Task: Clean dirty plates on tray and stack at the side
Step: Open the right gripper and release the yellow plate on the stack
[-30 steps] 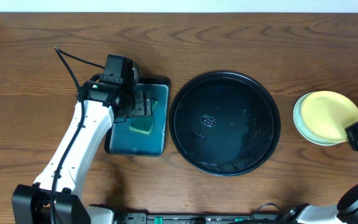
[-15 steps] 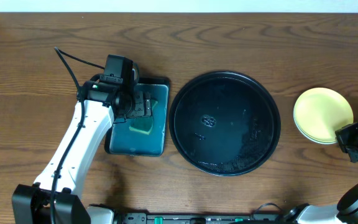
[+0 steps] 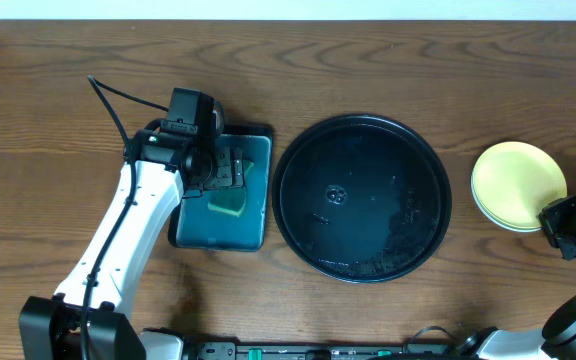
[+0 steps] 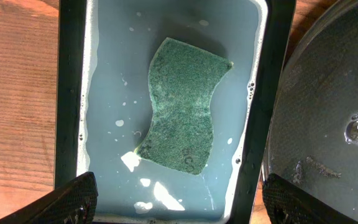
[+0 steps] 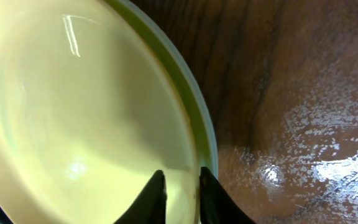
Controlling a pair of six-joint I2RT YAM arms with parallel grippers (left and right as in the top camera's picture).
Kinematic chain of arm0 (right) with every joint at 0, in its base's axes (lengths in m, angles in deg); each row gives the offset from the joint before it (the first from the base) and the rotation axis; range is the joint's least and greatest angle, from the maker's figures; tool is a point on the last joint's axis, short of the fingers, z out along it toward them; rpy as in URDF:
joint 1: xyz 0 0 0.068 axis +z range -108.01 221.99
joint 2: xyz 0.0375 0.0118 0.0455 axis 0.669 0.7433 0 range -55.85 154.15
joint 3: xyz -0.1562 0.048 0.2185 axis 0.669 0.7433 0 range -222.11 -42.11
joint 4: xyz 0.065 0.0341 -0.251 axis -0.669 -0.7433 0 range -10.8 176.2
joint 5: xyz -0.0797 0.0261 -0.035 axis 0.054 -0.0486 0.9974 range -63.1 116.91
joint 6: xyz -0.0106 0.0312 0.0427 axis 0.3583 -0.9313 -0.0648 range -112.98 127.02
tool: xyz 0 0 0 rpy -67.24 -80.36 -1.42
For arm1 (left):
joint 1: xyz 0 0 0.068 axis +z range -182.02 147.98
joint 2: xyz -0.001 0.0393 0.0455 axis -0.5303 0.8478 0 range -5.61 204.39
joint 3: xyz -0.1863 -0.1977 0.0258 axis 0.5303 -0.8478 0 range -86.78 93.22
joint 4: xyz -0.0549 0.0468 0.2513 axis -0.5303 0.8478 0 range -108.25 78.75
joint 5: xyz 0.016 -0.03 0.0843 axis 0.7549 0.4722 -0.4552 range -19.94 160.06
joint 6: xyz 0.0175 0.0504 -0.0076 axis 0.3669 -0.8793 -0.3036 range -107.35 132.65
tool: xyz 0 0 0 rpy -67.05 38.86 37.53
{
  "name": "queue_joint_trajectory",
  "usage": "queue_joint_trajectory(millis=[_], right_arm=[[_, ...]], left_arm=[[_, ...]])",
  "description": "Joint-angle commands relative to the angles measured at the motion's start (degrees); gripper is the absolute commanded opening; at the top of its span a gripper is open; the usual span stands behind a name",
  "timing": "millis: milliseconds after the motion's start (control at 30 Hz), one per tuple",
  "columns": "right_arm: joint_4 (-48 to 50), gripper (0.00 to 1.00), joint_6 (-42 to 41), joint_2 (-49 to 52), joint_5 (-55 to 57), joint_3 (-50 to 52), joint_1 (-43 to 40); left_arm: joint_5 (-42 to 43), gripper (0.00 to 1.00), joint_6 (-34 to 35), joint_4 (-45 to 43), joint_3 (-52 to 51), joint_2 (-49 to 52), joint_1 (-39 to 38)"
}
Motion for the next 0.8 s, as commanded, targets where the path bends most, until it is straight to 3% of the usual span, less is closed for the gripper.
queue_joint_trajectory(millis=[0,367,767], right_arm=[[-0.4,0.19,0.3,-1.0,0.2,0.5,-0.2],[-3.0,0.23,-0.5,-1.7,-3.5,0.0,-0.2],[-10.9,0.29,-0.5,-8.8,-3.5,-5.7,-0.2]], left_arm=[[-0.7,0.86,-0.4,0.2,0.3,0.1,0.0],[-0.7,0.86,-0.4,0.2,0.3,0.1,0.0],[-0.7,0.86,-0.4,0.2,0.3,0.1,0.0]])
